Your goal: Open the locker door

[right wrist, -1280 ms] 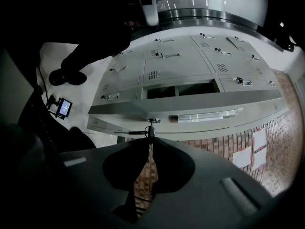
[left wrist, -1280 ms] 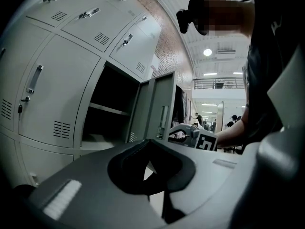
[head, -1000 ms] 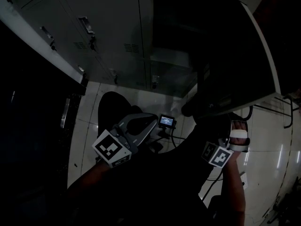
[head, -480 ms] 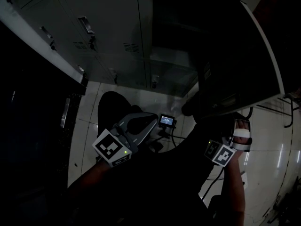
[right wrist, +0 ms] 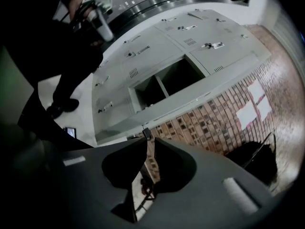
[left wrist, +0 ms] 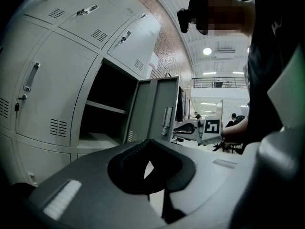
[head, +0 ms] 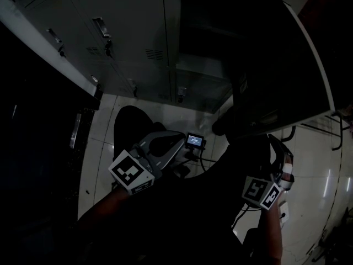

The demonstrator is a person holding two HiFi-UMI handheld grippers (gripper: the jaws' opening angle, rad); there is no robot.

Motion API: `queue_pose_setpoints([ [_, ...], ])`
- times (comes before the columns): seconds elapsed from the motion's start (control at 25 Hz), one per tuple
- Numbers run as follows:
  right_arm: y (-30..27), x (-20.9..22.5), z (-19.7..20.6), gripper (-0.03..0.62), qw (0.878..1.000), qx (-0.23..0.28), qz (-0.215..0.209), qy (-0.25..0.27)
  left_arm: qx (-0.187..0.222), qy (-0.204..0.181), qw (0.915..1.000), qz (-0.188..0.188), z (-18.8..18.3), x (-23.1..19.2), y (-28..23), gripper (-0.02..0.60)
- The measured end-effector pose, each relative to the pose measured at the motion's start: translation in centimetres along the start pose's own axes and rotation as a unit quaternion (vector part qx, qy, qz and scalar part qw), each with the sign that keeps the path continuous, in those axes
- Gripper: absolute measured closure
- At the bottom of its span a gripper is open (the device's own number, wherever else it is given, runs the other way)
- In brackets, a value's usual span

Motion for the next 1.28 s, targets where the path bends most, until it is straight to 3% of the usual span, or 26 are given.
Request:
queue_pose_setpoints([
  [0.2,1.5,-0.3,-2.5,0.584,0.992,0.055,-0.036,-0.109,0.002,0.001,1.0,0.004,0.1,0.2,-0.1,0.569],
  [0.36,1.7,-0.5,-4.9,0.591,0.975,0.102,-0.064,-0.187,0.003,0.0,1.0,0.004,0.0,0.2,0.0,0.569],
  [0.44,1.4,-1.1,-5.8,0.591,0.959,0.125,-0.08,-0.24,0.002,0.002,1.0,0.002,0.0,0.2,0.1,0.569],
  [0.68,0.0,-2.8,-7.7,0.591,0.897,0.164,-0.122,-0.392,0.006,-0.002,1.0,0.0,-0.2,0.1,0.2,0.569],
  [0.88,-1.1,-4.3,-8.7,0.591,0.861,0.18,-0.151,-0.45,0.003,0.0,1.0,-0.003,0.1,-0.1,0.4,0.569],
  [0.96,-1.3,-4.8,-9.1,0.592,0.853,0.186,-0.16,-0.461,0.003,0.0,1.0,-0.001,0.1,0.0,0.4,0.569],
  [1.28,-1.2,-5.0,-11.1,0.593,0.849,0.216,-0.195,-0.442,0.005,-0.002,1.0,-0.001,-0.3,0.0,0.4,0.569],
])
Point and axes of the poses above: the fingertips, and each gripper's own axes: y backward along the fingers, x to its right, z out of its underside, the point moved 4 cm from there along y, backward along the fingers, and after that the axes turned 13 degrees about x, right-handed, at the moved point
